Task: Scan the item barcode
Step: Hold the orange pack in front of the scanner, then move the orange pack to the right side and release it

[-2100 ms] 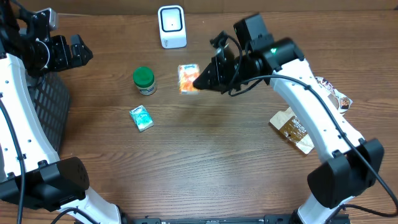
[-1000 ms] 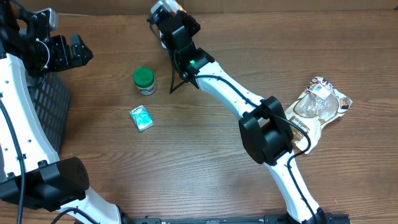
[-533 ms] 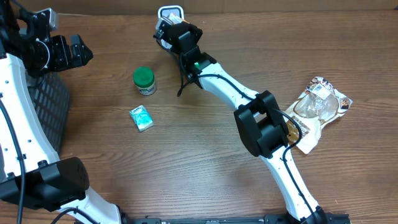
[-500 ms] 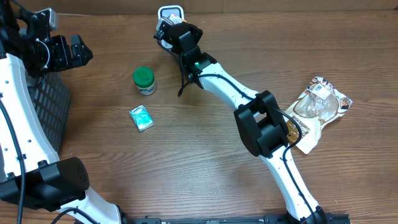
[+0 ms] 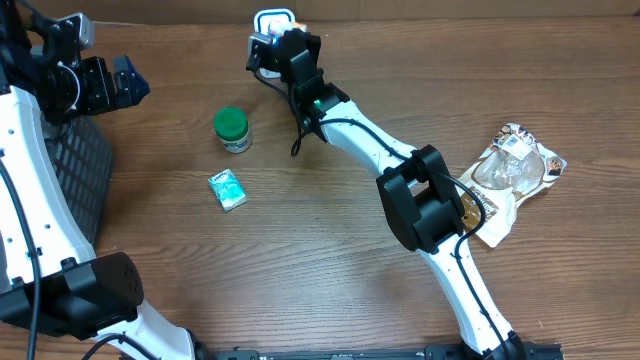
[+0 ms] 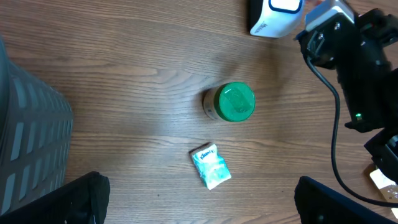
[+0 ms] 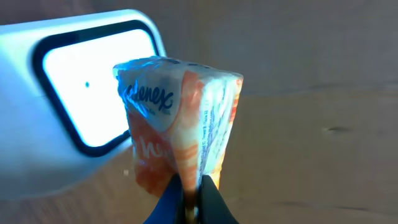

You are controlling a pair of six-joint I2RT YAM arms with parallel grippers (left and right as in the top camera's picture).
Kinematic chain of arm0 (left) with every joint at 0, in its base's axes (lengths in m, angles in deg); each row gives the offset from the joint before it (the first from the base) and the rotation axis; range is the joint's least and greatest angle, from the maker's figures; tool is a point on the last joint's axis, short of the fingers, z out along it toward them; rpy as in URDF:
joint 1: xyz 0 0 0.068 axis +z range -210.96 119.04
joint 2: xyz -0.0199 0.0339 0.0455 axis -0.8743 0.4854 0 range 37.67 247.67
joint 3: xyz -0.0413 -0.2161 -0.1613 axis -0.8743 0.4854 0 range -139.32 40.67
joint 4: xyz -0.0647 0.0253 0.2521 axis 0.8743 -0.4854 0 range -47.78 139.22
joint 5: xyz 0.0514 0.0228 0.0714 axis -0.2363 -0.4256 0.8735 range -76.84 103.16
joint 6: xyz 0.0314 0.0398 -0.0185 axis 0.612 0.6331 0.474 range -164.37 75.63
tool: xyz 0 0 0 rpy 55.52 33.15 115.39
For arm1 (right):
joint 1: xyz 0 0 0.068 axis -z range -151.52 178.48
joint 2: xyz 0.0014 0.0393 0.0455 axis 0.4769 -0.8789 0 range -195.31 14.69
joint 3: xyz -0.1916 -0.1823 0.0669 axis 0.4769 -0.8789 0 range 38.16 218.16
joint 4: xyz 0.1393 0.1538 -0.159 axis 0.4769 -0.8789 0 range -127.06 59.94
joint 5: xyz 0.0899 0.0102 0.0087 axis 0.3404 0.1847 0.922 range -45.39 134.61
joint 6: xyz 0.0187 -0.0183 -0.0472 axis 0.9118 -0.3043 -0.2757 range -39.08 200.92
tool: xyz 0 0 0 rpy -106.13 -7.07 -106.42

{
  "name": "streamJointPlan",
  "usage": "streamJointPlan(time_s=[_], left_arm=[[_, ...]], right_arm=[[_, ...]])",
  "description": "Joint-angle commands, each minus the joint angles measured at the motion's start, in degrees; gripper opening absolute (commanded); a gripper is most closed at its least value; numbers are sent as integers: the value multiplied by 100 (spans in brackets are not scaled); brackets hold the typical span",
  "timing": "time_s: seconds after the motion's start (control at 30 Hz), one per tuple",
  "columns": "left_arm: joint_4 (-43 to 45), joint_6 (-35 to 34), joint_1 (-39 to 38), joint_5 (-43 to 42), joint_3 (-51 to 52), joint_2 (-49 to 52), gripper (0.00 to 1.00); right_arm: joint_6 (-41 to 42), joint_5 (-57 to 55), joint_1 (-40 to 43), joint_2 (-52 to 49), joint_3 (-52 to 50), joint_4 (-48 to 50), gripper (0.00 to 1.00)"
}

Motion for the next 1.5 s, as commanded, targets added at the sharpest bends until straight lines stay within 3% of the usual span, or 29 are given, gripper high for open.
streamJointPlan(time_s=[0.0, 0.2, 0.37, 0.5, 0.57, 0.73, 0.93, 1.03, 1.13, 1.47], left_arm=[[-11, 109, 20, -4, -116, -116, 100], [-11, 109, 20, -4, -116, -116, 100], [-13, 109, 20, -4, -116, -116, 100], [-13, 109, 20, -4, -116, -116, 99], [-11, 109, 20, -4, -116, -116, 99], [-13, 109, 20, -4, -116, -116, 100], [-11, 109, 20, -4, -116, -116, 100], [-13, 109, 20, -4, -116, -116, 100], [-11, 109, 20, -4, -116, -116, 99], [-11, 109, 20, -4, -116, -116, 100]], right_arm=[[-286, -107, 0, -35, 26, 153, 4], [-142, -155, -37, 83, 26, 0, 4], [1451, 140, -39, 822, 26, -514, 4], [2697, 157, -4, 1768, 28, -1582, 4], [3482, 210, -4, 2291, 28, -2465, 4], [6424, 1023, 98, 3644, 28, -5169, 4], [9768, 1298, 831, 4581, 26, -8085, 4], [10028, 1904, 1392, 4588, 0, -9053, 4], [10028, 2389, 1976, 4531, -376, -9394, 4], [10021, 3029, 3379, 4527, -3410, -7866, 4]])
